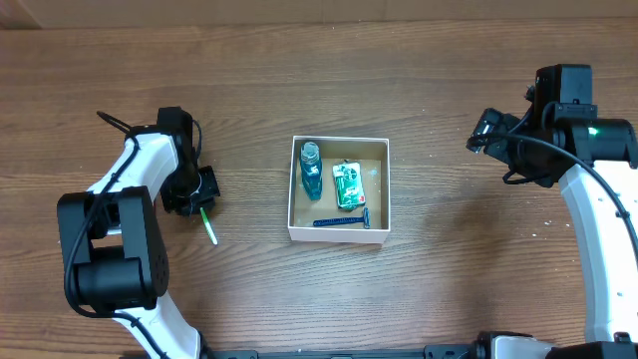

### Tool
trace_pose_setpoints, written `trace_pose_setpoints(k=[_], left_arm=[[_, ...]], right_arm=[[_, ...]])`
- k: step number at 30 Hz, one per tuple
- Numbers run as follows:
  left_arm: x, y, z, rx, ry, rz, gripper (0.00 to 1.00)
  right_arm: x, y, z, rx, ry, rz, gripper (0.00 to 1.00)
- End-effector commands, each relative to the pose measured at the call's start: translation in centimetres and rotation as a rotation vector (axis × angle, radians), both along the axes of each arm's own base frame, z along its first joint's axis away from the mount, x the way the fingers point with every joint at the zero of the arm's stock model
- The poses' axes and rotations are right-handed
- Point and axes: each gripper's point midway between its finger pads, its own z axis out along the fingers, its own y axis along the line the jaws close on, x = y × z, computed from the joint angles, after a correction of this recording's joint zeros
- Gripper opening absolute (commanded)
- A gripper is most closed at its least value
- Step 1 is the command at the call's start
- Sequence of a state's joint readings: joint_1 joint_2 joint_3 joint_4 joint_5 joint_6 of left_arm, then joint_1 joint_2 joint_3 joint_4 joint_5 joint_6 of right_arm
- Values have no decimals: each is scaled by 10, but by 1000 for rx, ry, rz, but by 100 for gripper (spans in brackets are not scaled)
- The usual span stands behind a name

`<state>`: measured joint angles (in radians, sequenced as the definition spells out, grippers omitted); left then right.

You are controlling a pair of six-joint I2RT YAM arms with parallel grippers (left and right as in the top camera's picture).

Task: Pack container
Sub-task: 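Grasp the green toothbrush with the left gripper and place it in box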

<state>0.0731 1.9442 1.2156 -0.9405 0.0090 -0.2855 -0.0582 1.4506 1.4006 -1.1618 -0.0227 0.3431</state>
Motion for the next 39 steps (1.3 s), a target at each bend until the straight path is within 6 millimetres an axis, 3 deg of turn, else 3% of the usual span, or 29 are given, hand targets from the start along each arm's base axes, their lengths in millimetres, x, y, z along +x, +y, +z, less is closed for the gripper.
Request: trace_pose_setpoints(k=[1,7,12,15,17,19,22,26,29,31,35,39], left_arm=[[-14,-7,-17,-42,72,1,5],[-8,-8,-7,-41,60,-3,4],[23,-19,52,-31,-97,-47,4],[43,-47,117,-26,-299,-144,4],[45,-72,164,17,-449,-257,4],[38,-102,194,36,-550,-407,4],[18,-149,218,72,-630,-619,4],[-3,-207,218,100,-665,-831,4],[-6,-230,206,87,-658,-890,4],[-4,-243,183,90,-606,-930,4],[0,-252,151,80,-527,-958,4],[-3,-266,106,38,-414,-1020,4]], right_arm=[[1,0,1,4,-5,3,100],[1,0,1,4,-5,3,100],[1,0,1,4,-5,3,100],[1,0,1,4,-5,3,100],[1,0,1,4,-6,3,100],[2,0,1,4,-7,3,100],[2,0,1,3,-9,3,100],[2,0,1,4,-8,3,100],[2,0,1,4,-8,3,100],[2,0,1,4,-7,3,100],[2,0,1,4,-8,3,100],[2,0,1,4,-8,3,100]])
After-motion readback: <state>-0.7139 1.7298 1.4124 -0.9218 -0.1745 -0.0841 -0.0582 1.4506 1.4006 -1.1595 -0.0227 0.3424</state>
